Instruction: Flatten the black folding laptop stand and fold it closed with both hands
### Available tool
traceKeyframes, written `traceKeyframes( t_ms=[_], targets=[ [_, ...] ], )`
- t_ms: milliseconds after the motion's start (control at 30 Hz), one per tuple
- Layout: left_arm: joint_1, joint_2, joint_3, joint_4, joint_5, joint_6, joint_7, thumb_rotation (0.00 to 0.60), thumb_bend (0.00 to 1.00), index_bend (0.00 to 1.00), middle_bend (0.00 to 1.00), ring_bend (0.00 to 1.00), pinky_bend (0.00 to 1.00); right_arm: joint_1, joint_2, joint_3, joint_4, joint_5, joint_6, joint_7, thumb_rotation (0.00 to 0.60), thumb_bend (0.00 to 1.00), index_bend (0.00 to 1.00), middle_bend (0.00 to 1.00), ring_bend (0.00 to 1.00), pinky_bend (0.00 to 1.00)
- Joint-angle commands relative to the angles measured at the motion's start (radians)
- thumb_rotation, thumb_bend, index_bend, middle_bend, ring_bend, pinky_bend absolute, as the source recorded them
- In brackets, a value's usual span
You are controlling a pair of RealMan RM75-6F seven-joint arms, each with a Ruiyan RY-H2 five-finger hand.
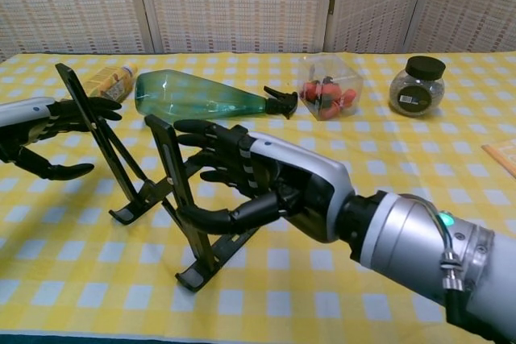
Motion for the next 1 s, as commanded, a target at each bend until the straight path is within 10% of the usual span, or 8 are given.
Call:
traceKeyframes(
  t_ms=[33, 500, 1000],
  targets=[
    [0.002, 0.003, 0.001, -0.002, 0.003, 0.003, -0.003, 0.600, 0.39, 0.06, 0.10, 0.00, 0.00, -0.018, -0.070, 0.064, -0.006, 0.077, 0.015, -0.118, 0.600, 0.37, 0.00, 0.00, 0.00, 0.00],
    [0.018, 0.003, -0.008, 0.020, 0.000, 0.030, -0.016, 0.600, 0.39, 0.05, 0.10, 0.00, 0.00, -0.072, -0.095, 0.162, -0.007, 0.201, 0.042, -0.260, 0.600, 0.37, 0.00, 0.00, 0.00, 0.00],
    [0.001, 0.018, -0.026, 0.023, 0.010, 0.034, 0.056, 0.600, 0.39, 0.04, 0.09, 0.00, 0.00, -0.295, 0.188, 0.081, -0.077, -0.023, 0.324, -0.116, 0.600, 0.37, 0.00, 0.00, 0.00, 0.00]
  ],
)
